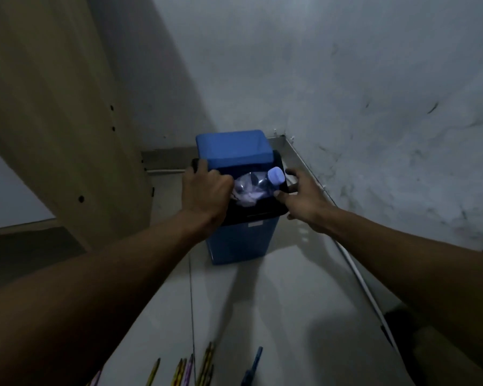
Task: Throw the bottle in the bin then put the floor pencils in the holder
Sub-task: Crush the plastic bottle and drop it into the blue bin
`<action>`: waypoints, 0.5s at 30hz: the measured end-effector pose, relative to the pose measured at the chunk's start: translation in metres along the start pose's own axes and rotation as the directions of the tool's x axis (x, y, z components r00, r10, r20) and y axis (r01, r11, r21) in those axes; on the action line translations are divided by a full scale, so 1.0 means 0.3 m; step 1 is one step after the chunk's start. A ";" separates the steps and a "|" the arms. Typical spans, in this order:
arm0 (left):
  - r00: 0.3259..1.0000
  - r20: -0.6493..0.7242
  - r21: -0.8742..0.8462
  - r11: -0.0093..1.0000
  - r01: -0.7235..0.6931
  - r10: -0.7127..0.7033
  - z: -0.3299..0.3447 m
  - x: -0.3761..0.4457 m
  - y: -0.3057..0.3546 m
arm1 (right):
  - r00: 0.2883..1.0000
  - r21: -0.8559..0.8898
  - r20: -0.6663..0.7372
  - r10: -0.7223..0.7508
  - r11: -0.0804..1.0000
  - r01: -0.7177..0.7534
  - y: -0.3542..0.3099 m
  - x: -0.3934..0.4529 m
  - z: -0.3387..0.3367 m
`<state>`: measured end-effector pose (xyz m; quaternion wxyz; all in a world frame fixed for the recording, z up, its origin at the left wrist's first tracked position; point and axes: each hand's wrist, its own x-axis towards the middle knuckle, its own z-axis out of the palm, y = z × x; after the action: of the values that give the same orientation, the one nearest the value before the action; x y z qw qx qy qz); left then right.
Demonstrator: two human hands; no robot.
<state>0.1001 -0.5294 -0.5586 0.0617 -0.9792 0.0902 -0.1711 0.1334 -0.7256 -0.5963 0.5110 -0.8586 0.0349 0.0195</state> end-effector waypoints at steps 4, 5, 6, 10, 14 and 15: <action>0.987 0.158 0.118 0.993 0.002 -0.021 -0.024 0.030 0.038 | 1.000 -0.018 0.008 -0.019 1.000 0.019 0.017 0.003 -0.005; 0.982 0.190 0.147 0.989 -0.023 -0.006 -0.027 0.040 0.047 | 1.000 -0.025 0.007 -0.027 0.999 0.027 0.020 0.004 -0.003; 0.975 0.222 0.171 0.984 -0.047 0.008 -0.028 0.050 0.054 | 0.999 -0.028 0.009 -0.033 0.999 0.033 0.022 0.007 -0.003; 0.947 0.321 0.178 0.983 -0.048 -0.012 -0.006 0.079 0.066 | 0.999 -0.038 0.020 -0.029 0.999 0.030 0.013 -0.002 -0.005; 0.946 0.323 0.075 0.997 -0.022 -0.004 -0.024 0.071 0.057 | 1.000 -0.024 0.018 -0.017 1.000 0.017 0.007 -0.010 -0.005; 0.950 0.313 0.048 0.999 -0.019 0.003 -0.033 0.063 0.054 | 1.000 -0.019 0.016 -0.014 1.000 0.014 0.003 -0.014 -0.005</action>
<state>0.1117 -0.5498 -0.5456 0.1008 -0.9915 0.0804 -0.0156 0.1292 -0.7271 -0.5961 0.5032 -0.8635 0.0247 0.0232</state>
